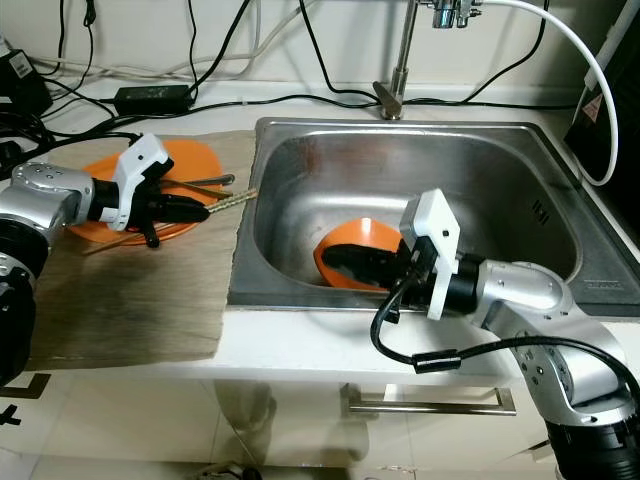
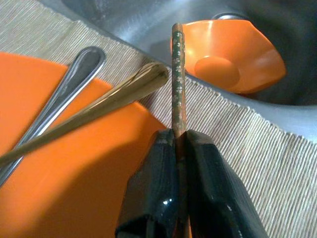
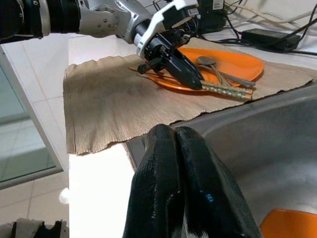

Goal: Kitchen organization

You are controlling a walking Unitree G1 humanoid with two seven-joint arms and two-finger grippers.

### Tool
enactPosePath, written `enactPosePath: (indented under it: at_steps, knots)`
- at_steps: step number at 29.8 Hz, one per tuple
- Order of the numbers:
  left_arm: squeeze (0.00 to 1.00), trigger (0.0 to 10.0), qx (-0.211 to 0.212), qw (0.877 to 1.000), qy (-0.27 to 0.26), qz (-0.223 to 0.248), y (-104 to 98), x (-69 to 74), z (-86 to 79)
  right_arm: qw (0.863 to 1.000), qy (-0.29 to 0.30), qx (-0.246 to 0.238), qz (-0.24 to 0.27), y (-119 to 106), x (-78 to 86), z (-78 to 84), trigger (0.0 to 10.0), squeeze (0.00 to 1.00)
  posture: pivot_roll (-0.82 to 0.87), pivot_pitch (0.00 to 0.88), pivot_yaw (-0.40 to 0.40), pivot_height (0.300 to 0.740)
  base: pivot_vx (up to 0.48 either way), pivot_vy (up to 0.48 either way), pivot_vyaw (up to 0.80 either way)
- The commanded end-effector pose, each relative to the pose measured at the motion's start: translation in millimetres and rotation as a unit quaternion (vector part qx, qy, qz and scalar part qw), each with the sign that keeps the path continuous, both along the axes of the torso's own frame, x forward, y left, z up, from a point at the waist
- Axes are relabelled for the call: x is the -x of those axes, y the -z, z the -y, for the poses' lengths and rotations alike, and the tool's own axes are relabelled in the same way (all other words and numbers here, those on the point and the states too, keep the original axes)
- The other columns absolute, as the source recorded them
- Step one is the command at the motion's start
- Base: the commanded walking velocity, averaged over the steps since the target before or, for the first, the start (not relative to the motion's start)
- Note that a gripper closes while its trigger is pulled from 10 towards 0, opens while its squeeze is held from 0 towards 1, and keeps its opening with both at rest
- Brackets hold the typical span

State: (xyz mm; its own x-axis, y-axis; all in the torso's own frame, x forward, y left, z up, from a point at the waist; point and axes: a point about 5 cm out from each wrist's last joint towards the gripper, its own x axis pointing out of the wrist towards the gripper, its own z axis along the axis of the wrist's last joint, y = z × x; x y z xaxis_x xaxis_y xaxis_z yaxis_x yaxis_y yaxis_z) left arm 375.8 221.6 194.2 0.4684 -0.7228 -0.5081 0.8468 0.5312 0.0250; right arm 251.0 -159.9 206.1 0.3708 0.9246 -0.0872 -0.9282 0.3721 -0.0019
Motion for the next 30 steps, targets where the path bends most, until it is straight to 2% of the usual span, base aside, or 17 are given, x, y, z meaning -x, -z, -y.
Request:
enactPosePath:
  at_steps: [1, 8, 12, 15, 16, 18, 21, 22, 23, 24, 26, 30]
  knots:
    - [0.0, 0.0, 0.028, 1.0, 0.009, 0.009, -13.4, 1.2, -7.1, 1.0, -0.011, -0.018, 0.013, -5.3, -1.5, -3.5, 10.0, 0.0, -0.05, 0.014, 0.021, 0.74, 0.0, 0.0, 0.0]
    - [0.0, 0.0, 0.055, 0.996, 0.054, 0.041, -35.5, 1.9, -7.3, 0.999, -0.009, -0.045, 0.014, -6.7, -2.3, -11.1, 10.0, 0.0, -0.04, 0.008, 0.022, 0.74, 0.0, 0.0, 0.0]
    - [0.0, 0.0, 0.082, 0.99, 0.095, 0.063, -52.2, 4.0, -5.7, 0.997, -0.003, -0.079, 0.021, -11.6, 0.1, -14.5, 10.0, 0.0, -0.03, 0.001, 0.029, 0.74, 0.0, 0.0, 0.0]
    - [0.0, 0.0, 0.101, 0.985, 0.111, 0.091, -63.5, 4.1, -3.2, 0.99, 0.045, -0.129, 0.039, -20.2, -5.4, -17.4, 10.0, 0.0, -0.03, 0.0, 0.031, 0.74, 0.0, 0.0, 0.0]
    - [0.0, 0.0, 0.119, 0.981, 0.099, 0.114, -69.3, 1.2, 1.4, 0.985, 0.079, -0.148, 0.045, -24.3, -10.1, -19.3, 10.0, 0.0, -0.03, 0.0, 0.027, 0.74, 0.0, 0.0, 0.0]
    - [0.0, 0.0, 0.133, 0.979, 0.089, 0.129, -73.2, -0.7, 4.6, 0.981, 0.101, -0.158, 0.047, -26.9, -13.3, -20.6, 10.0, 0.0, -0.03, 0.0, 0.026, 0.74, 0.0, 0.0, 0.0]
    - [0.0, 0.0, 0.191, 0.968, 0.037, 0.159, -83.1, -8.9, 24.3, 0.958, 0.163, -0.23, 0.046, -39.7, -21.3, -24.8, 10.0, 0.0, -0.02, 0.0, 0.018, 0.74, 0.0, 0.0, 0.0]
    - [0.0, 0.0, 0.21, 0.964, 0.041, 0.161, -87.4, -7.7, 37.2, 0.943, 0.182, -0.276, 0.043, -47.3, -24.0, -24.4, 10.0, 0.36, -0.02, 0.002, 0.015, 0.74, 0.0, 0.0, 0.0]
    - [0.0, 0.0, 0.222, 0.962, 0.042, 0.156, -89.4, -6.5, 44.6, 0.934, 0.18, -0.307, 0.03, -49.7, -24.1, -25.5, 10.0, 0.96, -0.02, 0.002, 0.013, 0.74, 0.0, 0.0, 0.0]
    - [0.0, 0.0, 0.222, 0.962, 0.042, 0.156, -89.4, -6.5, 44.6, 0.934, 0.18, -0.307, 0.03, -49.7, -24.1, -25.5, 10.0, 0.96, -0.02, 0.002, 0.013, 0.74, 0.0, 0.0, 0.0]
    - [0.0, 0.0, 0.24, 0.959, 0.05, 0.143, -92.9, -3.4, 57.8, 0.923, 0.164, -0.349, 0.009, -51.8, -23.2, -28.9, 10.0, 1.0, -0.02, 0.005, -0.001, 0.74, 0.0, 0.0, 0.0]
    - [0.0, 0.0, 0.274, 0.952, 0.07, 0.118, -102.6, 6.1, 78.7, 0.911, 0.155, -0.381, -0.018, -54.1, -23.1, -37.5, 10.0, 1.0, -0.02, 0.011, 0.005, 0.74, 0.0, 0.0, 0.0]
